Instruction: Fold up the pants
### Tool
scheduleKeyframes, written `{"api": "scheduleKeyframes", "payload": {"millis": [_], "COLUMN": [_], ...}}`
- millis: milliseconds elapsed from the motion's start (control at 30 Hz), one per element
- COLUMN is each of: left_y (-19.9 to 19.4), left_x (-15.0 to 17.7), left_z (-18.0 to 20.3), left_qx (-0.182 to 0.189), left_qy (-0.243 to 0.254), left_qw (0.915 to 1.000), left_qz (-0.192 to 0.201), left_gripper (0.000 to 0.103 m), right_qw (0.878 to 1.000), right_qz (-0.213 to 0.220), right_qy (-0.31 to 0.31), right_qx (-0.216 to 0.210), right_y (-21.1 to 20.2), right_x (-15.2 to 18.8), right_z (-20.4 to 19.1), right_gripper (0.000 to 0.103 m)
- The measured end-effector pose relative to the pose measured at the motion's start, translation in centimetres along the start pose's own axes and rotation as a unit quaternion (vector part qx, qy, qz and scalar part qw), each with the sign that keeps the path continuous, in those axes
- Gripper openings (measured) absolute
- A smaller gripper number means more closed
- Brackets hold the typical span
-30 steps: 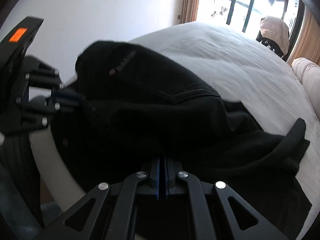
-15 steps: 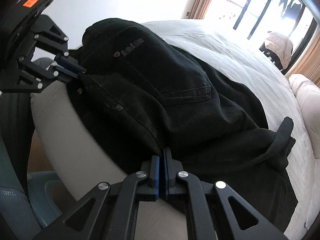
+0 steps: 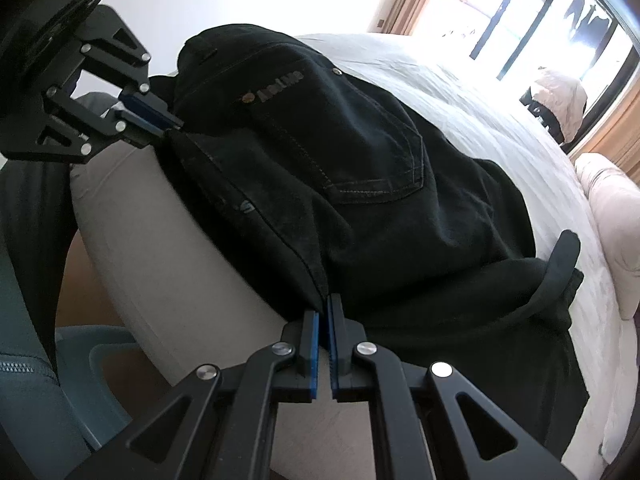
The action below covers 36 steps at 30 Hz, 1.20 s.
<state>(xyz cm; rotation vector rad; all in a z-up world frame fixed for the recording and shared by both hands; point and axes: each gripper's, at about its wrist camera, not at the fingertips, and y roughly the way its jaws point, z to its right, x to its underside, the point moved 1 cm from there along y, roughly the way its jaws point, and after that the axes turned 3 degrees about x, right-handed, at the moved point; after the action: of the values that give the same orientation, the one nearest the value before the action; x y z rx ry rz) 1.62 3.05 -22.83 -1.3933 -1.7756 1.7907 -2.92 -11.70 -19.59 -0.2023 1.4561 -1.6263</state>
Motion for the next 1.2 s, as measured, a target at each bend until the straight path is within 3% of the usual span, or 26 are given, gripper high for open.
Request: {"api": "scheduleKeyframes", "payload": {"millis": [367,633,833,967,1067,1133,1200], "left_y": [0.5,1.2,-2.2,-5.3,-4.4,-2.9,-1.0], "left_x": [0.2,0.0,-0.2,-2.1,-5.3,-7.9,-10.2], "left_z": [-0.2,-0.9,-2.2,-4.3,-5.7,-5.8,-6.5], "left_qx": [0.0,-0.002,0.035,0.038,0.036,0.029,0.028], "left_qy": [-0.002,-0.019,-0.038,-0.094,-0.142,-0.145,-0.151], "left_qw": [1.0,0.9998,0.9984,0.9946,0.9877,0.9869,0.9856], "left_qz": [0.0,-0.006,-0.024,0.024,0.054,0.064,0.072], "left_gripper": [0.007,0.012,0.013,0.013,0.013,0.013,0.013], "right_qw": [1.0,0.999,0.998,0.998,0.998,0.997,0.996], "right_qz": [-0.003,-0.005,0.006,0.003,-0.004,-0.003,0.009], "right_qy": [0.005,0.034,0.067,0.062,0.063,0.075,0.091], "right_qx": [-0.001,0.0,-0.008,0.001,0.016,0.022,0.008], "right_y": [0.6,1.9,1.8,1.8,1.7,1.0,0.1], "right_x": [0.7,1.2,1.9,1.8,1.5,1.1,1.1], "right_z": [-0.2,-0.5,0.9,0.8,0.5,0.5,1.0], "right_gripper": [0.005,0.013,0.016,0.017,0.028,0.049,0.056]}}
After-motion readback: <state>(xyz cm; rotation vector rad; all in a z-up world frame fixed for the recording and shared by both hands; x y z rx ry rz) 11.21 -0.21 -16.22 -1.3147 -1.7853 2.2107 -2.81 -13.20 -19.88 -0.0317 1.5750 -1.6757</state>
